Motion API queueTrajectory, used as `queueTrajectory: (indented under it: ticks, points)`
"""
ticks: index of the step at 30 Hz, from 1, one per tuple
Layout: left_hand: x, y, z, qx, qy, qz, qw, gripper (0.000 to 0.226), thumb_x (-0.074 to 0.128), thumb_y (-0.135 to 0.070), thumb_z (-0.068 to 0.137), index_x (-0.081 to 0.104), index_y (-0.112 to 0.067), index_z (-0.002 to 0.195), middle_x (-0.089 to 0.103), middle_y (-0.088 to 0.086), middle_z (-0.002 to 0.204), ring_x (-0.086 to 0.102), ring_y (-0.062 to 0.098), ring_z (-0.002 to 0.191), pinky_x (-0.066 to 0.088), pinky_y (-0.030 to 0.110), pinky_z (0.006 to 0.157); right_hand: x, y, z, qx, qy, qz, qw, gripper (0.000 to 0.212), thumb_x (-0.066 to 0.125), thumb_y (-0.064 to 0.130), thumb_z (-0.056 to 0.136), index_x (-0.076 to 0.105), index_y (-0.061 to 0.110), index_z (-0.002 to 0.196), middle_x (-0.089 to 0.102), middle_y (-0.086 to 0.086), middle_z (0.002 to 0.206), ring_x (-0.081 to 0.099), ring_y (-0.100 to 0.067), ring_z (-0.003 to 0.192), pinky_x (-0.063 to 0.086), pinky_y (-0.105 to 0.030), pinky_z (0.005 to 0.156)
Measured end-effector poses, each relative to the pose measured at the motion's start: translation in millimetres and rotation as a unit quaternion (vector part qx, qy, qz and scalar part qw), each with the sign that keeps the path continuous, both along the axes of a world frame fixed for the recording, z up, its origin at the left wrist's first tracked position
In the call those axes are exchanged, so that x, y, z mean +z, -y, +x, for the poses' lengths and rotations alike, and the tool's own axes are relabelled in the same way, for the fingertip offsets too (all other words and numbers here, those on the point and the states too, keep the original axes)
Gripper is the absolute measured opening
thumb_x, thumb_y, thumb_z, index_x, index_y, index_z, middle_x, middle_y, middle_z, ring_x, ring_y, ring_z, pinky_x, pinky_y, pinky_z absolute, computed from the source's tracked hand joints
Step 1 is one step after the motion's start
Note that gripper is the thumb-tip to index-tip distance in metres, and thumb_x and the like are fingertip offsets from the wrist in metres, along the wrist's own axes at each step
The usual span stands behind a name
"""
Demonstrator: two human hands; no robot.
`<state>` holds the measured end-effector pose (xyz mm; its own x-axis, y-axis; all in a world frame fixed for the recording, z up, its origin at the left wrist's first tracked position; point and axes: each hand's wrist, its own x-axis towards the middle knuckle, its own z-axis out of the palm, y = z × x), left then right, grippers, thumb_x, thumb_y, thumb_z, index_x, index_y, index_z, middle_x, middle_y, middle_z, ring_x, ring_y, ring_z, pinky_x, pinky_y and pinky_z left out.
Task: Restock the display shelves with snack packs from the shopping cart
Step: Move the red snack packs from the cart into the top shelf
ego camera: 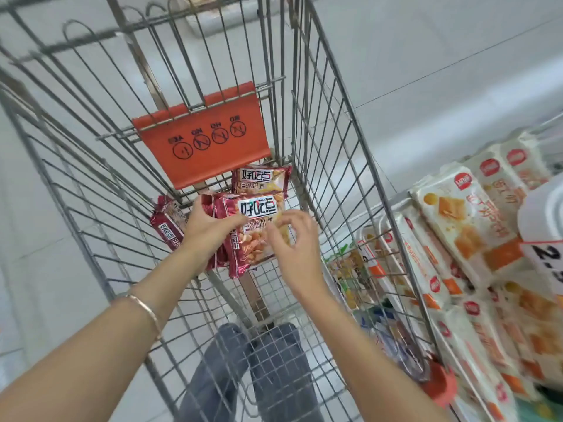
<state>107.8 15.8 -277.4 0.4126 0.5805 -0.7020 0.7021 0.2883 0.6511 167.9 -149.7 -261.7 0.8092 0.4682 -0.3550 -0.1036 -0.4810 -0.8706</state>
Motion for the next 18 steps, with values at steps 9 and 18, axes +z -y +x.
queueTrajectory:
  ticks: [9,18]
  points:
    - [136,-31,-10,-0.091,0.063,-0.103,0.989,0.124,0.08,-0.082,0.045,0.045,-0.014,0.143,0.058,0.016,0.139,0.058,0.035,0.124,0.04,0.06,0.108,91,-18,47,0.067,-0.315,0.046,0.946,0.074,0.054,0.077,0.082,0.064,0.018,0.126,0.071,-0.007,0.123,0.065,-0.029,0.117,0.045,-0.054,0.108]
    - [329,5,13,-0.248,0.174,-0.05,0.952,0.06,0.085,-0.045,0.073,0.065,-0.013,0.119,0.075,0.016,0.107,0.072,0.032,0.095,0.059,0.048,0.084,274,24,30,-0.028,-0.172,0.105,0.979,0.037,0.062,0.053,0.09,0.07,0.017,0.096,0.077,0.0,0.088,0.071,-0.016,0.076,0.058,-0.037,0.084]
